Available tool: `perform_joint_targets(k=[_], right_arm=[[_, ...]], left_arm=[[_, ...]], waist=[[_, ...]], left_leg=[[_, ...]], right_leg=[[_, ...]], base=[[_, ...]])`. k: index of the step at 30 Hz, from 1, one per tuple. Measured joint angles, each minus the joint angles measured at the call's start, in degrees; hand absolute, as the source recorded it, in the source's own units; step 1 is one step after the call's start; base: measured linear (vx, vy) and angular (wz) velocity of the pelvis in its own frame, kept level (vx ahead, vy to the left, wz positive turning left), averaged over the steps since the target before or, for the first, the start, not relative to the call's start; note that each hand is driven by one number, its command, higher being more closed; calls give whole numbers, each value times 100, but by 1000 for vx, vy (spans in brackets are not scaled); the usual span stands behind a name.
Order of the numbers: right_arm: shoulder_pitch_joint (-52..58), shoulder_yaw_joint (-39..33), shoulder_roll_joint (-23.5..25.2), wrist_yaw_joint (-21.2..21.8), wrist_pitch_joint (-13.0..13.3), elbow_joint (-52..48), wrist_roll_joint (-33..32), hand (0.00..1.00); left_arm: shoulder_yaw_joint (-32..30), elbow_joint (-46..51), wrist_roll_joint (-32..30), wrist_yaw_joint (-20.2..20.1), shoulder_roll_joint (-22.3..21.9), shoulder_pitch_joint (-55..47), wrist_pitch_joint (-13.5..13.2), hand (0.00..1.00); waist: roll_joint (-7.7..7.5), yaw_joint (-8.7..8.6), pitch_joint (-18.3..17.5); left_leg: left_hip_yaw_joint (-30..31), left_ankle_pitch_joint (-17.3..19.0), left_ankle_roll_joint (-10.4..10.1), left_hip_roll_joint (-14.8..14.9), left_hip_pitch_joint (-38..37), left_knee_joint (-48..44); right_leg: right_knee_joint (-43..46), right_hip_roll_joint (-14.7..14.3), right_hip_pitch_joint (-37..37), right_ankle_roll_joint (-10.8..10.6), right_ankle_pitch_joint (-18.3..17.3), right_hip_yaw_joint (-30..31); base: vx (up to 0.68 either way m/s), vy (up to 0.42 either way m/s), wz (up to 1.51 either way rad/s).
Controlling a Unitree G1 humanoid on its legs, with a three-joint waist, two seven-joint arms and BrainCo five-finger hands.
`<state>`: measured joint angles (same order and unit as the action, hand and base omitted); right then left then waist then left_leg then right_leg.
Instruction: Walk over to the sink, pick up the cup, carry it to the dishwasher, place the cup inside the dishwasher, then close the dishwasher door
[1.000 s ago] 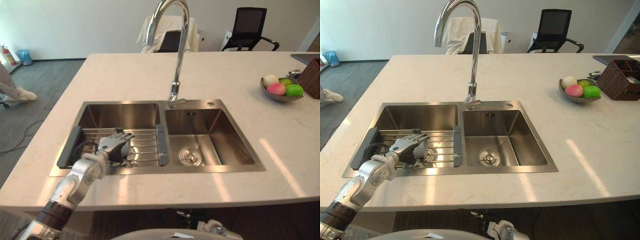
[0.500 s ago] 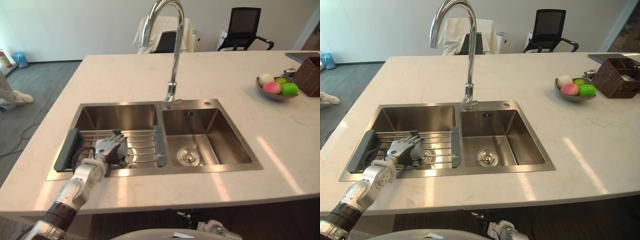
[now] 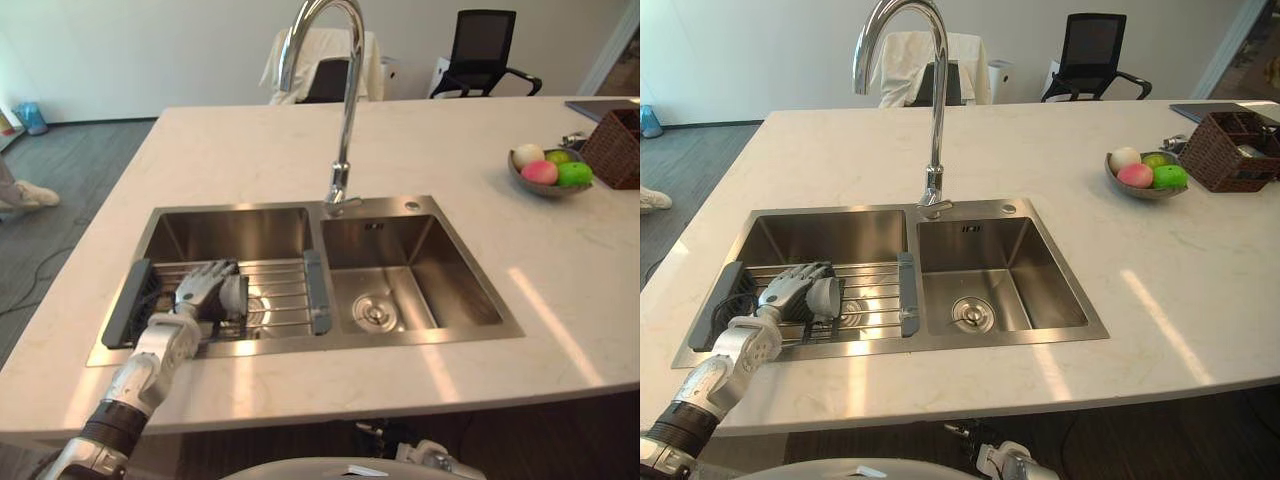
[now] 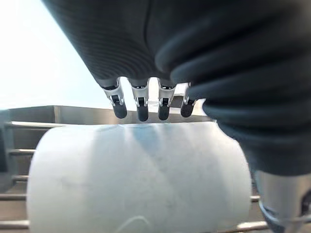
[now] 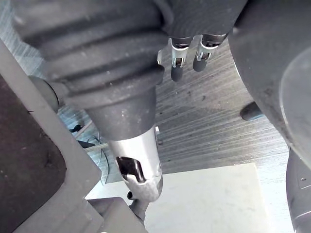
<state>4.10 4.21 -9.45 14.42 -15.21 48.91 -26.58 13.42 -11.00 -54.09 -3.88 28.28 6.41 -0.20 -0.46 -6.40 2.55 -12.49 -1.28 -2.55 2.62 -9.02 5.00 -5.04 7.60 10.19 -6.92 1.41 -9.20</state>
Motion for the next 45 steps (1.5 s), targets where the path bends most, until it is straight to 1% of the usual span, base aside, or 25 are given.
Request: perform_joint_targets(k=[3, 5, 6, 9, 10, 11, 12, 14, 17, 18, 20, 22, 23, 25, 27, 31, 33, 35, 37, 40, 45], right_arm=[[0, -3, -2, 0, -4, 0, 0, 0], [-6, -12, 0, 11, -3, -1, 1, 0], [-6, -17, -1, 16, -3, -1, 1, 0], [-1, -47, -2, 33, -5, -1, 1, 0], [2, -52, -3, 52, -6, 0, 1, 0], [2, -99, -1, 72, -9, 4, 1, 0], [2, -107, -1, 82, -9, 6, 2, 0], [4, -182, -4, 186, -10, 73, 2, 0], [4, -233, -3, 243, -7, 127, 0, 0], [6, -258, -9, 289, -7, 130, 0, 0], [28, -266, -14, 330, -6, 144, 1, 0], [33, -274, -22, 396, -3, 149, 1, 0], [35, -275, -23, 399, -3, 151, 2, 0], [53, -287, -27, 409, -3, 152, 3, 0], [66, -325, -26, 423, -6, 155, 6, 0], [97, -451, -26, 431, 6, 156, 5, 0], [98, -452, -29, 431, 23, 157, 6, 0], [103, -468, -29, 432, 35, 158, 6, 0], [103, -497, -27, 437, 36, 159, 5, 0], [101, -497, -26, 457, 40, 160, 6, 0], [99, -500, -25, 516, 46, 161, 7, 0]], left_arm=[[-2, -46, 1, -10, 69, 160, -131, 0], [-5, -115, 0, -64, 195, 259, -309, 0], [-7, -115, 0, -74, 242, 278, -353, 0], [-207, -123, 0, -234, 350, 335, -578, 0], [-249, -145, 10, -312, 449, 377, -659, 0], [-300, -160, 66, -480, 617, 415, -811, 0], [-318, -162, 85, -516, 650, 421, -845, 0], [-454, -372, 229, -818, 847, 583, -1146, 0], [-463, -492, 286, -1020, 1076, 637, -1299, 0], [-470, -605, 356, -1136, 1169, 707, -1406, 0], [-560, -639, 491, -1266, 1247, 732, -1491, 0], [-674, -642, 697, -1423, 1360, 756, -1635, 0], [-674, -642, 763, -1459, 1395, 771, -1665, 0], [-675, -657, 1012, -1666, 1484, 878, -1722, 0], [-680, -717, 1133, -1804, 1485, 1004, -1756, 0], [-708, -794, 1192, -2013, 1502, 1060, -1902, 0], [-708, -792, 1251, -2111, 1502, 1060, -1903, 0], [-708, -776, 1292, -2291, 1501, 1060, -1901, 0], [-708, -764, 1295, -2329, 1500, 1058, -1900, 0], [-708, -694, 1296, -2512, 1495, 982, -1883, 0], [-693, -502, 1291, -2575, 1311, 657, -1863, 0]], waist=[[0, 10, 0], [-1, 9, 1], [-2, 5, 2], [-9, 1, 9], [-12, 5, 13], [-11, 6, 19], [-11, 6, 21], [-10, 30, 25], [-7, 25, 26], [-5, 34, 28], [-4, 34, 28], [0, 36, 31], [2, 39, 32], [8, 60, 36], [13, 93, 39], [45, 121, 59], [58, 139, 67], [69, 157, 75], [68, 164, 77], [64, 161, 80], [37, 162, 104]], left_leg=[[-25, 19, -3, 0, -6, 0], [-49, 27, -6, 2, -4, 0], [-53, 28, -7, 2, -2, 0], [-66, 32, -9, 2, -4, 0], [-68, 33, -9, 3, -3, 0], [-75, 33, -10, 4, -4, 0], [-76, 33, -10, 3, -4, 0], [-79, 33, -9, 1, -13, 0], [-89, 33, -10, 3, -23, 0], [-89, 33, -9, 3, -22, 0], [-91, 33, -9, 3, -22, 0], [-95, 36, -10, 3, -19, 0], [-95, 36, -11, 3, -18, 0], [-96, 37, -11, 2, -16, 0], [-96, 36, -11, 1, -19, 0], [-95, 36, -11, -2, -28, 0], [-92, 36, -11, -1, -28, 0], [-82, 35, -10, -2, -27, 0], [-79, 35, -10, -2, -26, 0], [-76, 35, -10, -3, -25, 0], [-70, 35, -10, -1, -27, 0]], right_leg=[[0, 0, -9, -5, -4, 27], [0, -1, -27, -7, -6, 55], [0, -1, -31, -7, -6, 58], [4, 0, -32, -11, -9, 67], [8, 0, -31, -11, -9, 67], [9, 0, -31, -11, -9, 71], [9, 1, -31, -11, -9, 71], [9, 4, -25, -12, -8, 72], [6, 4, -25, -11, -8, 81], [5, 4, -26, -11, -8, 81], [5, 4, -26, -12, -8, 82], [8, 4, -25, -11, -8, 85], [10, 4, -24, -11, -8, 85], [25, 4, -19, -11, -8, 86], [33, 4, -11, -11, -8, 86], [34, 6, -3, -11, -8, 85], [34, 6, -2, -11, -8, 82], [34, 7, -3, -12, -8, 72], [34, 7, -3, -12, -9, 69], [34, 8, -3, -14, -11, 67], [31, 8, -7, -16, -13, 61]], base=[[4, -4, -5], [3, -5, -7], [2, -8, -4], [0, 0, 0], [0, 0, 0], [0, 0, 0], [0, 0, 0], [0, 0, 0], [0, 0, 0], [0, 0, 0], [0, 0, 0], [0, 0, 0], [0, 0, 0], [0, 0, 0], [0, 0, 0], [0, 0, 0], [0, 0, 0], [0, 0, 0], [0, 0, 0], [0, 0, 0], [0, 0, 0]])
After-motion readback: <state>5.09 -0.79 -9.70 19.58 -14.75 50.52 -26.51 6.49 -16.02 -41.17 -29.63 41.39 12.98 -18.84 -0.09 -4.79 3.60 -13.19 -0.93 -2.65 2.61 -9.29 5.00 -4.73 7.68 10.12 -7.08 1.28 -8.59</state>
